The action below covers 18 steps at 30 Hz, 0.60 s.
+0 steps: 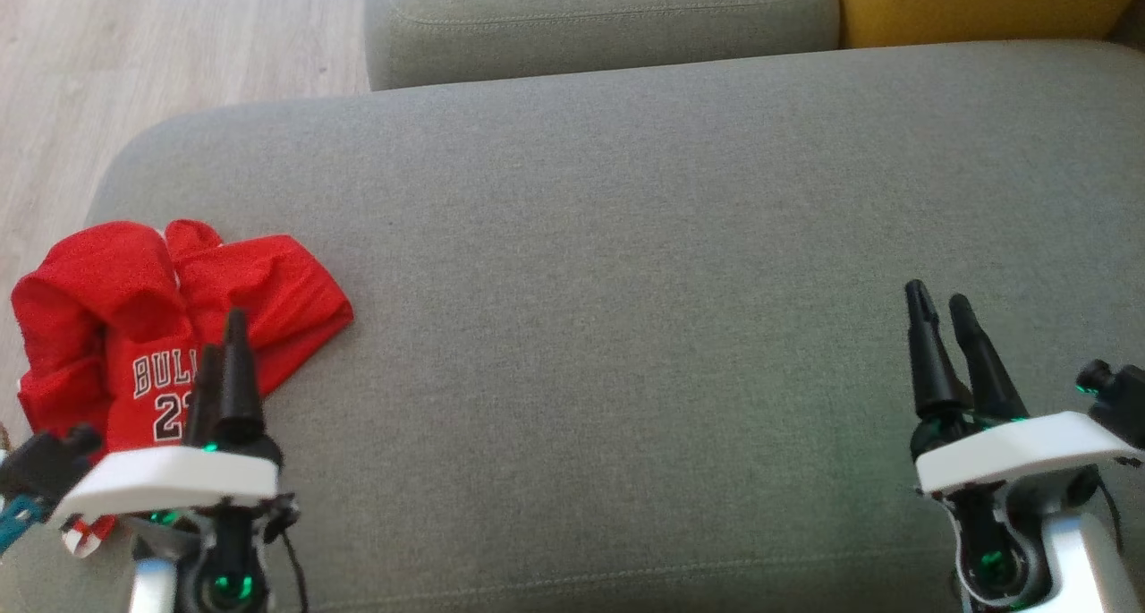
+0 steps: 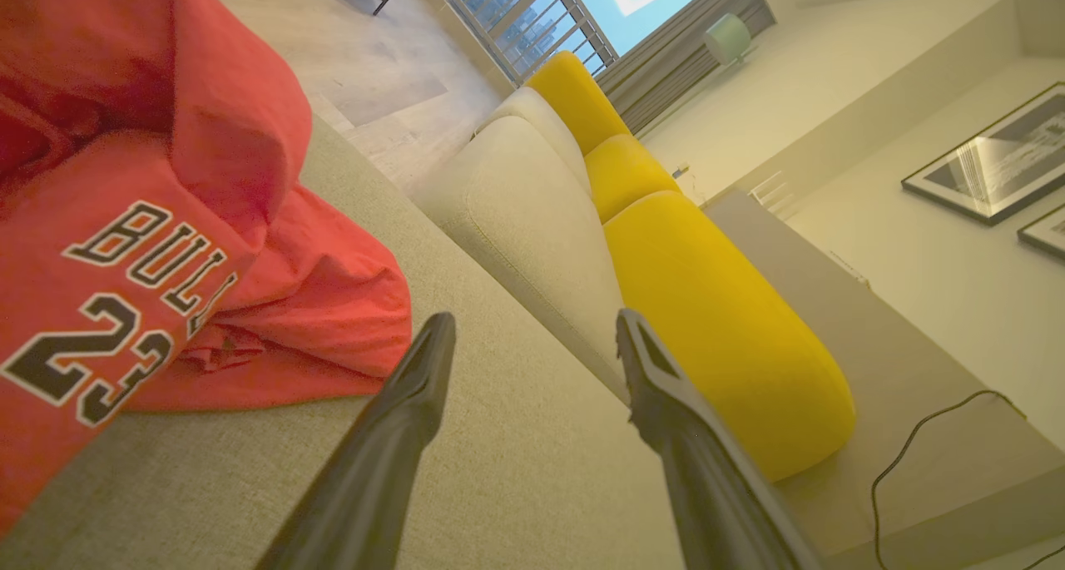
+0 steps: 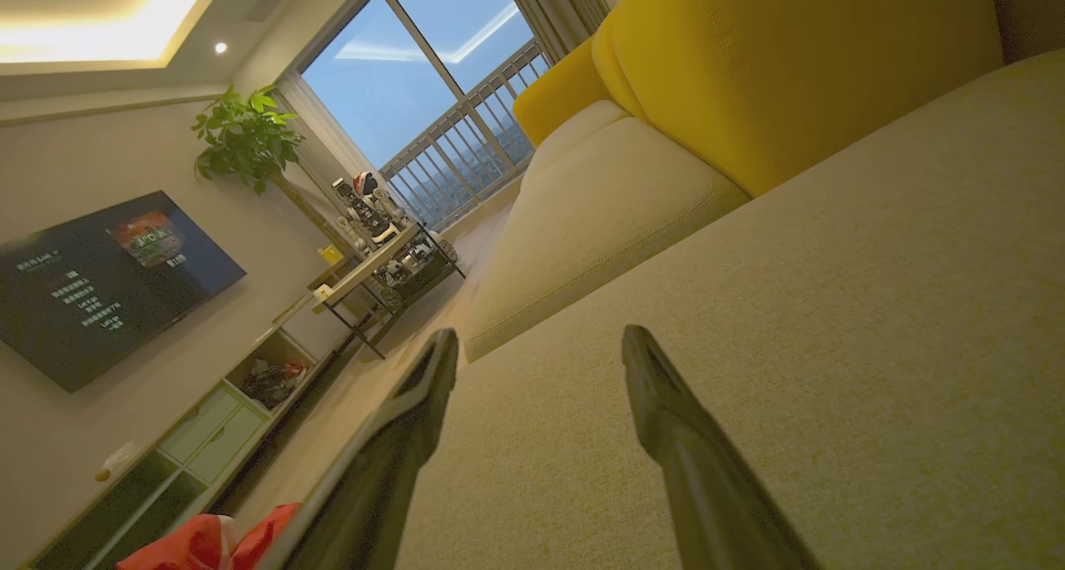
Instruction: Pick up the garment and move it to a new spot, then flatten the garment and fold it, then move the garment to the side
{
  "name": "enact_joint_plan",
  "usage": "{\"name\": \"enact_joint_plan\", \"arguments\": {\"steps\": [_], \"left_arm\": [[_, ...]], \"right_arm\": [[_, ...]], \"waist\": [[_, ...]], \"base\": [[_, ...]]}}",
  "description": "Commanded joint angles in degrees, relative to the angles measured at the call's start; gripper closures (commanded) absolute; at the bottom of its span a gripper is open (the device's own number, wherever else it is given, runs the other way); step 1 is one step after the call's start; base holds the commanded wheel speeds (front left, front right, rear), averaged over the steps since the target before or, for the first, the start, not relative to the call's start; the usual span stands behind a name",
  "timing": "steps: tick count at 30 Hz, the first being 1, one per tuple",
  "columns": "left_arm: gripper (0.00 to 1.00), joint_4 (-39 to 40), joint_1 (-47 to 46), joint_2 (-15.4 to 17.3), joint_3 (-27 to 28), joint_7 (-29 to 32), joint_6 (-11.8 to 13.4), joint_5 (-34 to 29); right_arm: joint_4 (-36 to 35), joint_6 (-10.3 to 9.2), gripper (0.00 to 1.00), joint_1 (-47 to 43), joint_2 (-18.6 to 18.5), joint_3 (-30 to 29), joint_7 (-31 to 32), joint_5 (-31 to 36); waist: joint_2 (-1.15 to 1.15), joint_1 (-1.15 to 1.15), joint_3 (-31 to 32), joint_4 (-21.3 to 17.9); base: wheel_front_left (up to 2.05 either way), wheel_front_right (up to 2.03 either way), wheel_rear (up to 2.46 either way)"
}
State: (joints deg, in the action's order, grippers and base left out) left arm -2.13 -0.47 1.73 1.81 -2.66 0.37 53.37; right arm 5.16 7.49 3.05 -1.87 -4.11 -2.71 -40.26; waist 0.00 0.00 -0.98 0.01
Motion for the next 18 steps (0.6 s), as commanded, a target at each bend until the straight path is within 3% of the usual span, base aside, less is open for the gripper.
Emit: {"name": "enact_joint_plan", "arguments": {"steps": [1,6,18], "left_arm": [[0.00,2.63,-2.72,0.75,0.48,-0.66,0.21,-1.59],[0.00,3.61,-3.04,2.57,-3.33,-1.51,2.75,-9.92],[0.00,1.27,-5.24,11.13,-17.52,-3.55,15.06,-22.93]], "right_arm": [[-2.78,0.01,0.00,3.63,-0.47,0.90,-0.70,1.85],[-3.27,0.01,0.00,3.43,-0.50,2.25,-1.55,6.50],[-2.52,0.01,0.00,2.62,-0.60,4.37,-3.57,16.52]], "waist": [[0.00,0.00,-0.01,-0.01],[0.00,0.00,-0.16,-0.14],[0.00,0.00,-0.29,-0.69]], "base": [[0.00,0.00,0.00],[0.00,0.00,0.00],[0.00,0.00,0.00]]}}
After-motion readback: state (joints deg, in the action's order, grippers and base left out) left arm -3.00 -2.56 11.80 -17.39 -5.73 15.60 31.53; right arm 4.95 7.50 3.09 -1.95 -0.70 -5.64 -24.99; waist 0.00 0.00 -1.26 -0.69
